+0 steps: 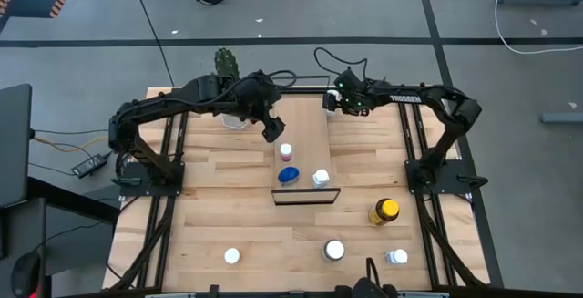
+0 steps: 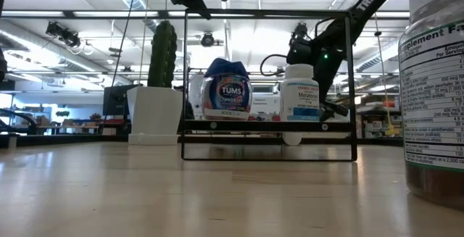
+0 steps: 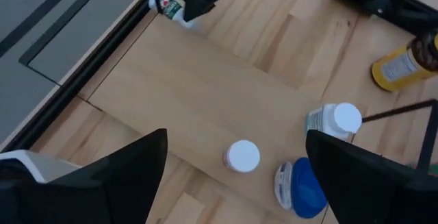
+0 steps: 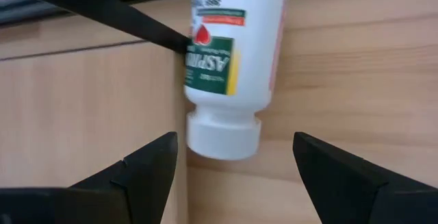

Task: Pick and place medicine bottles onto shelf by color
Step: Put the white medicine bottle on the shelf

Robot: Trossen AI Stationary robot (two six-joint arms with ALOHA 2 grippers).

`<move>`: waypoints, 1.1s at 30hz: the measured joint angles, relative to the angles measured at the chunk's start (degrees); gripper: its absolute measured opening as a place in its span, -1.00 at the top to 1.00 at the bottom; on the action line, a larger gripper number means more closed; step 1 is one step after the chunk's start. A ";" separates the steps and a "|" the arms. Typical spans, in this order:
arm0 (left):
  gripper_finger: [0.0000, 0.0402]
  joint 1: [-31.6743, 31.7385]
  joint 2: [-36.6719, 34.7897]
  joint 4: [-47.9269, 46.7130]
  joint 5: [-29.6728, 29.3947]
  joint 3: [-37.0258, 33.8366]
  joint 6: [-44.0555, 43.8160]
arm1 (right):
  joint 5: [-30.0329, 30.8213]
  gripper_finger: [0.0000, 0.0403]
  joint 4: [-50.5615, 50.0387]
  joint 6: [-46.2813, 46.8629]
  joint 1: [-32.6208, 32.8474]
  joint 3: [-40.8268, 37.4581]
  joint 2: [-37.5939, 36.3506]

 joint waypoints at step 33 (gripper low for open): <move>-0.76 0.08 0.02 -2.64 -0.20 0.00 -3.22 | 4.96 -0.36 2.23 -10.90 -1.61 -0.02 2.56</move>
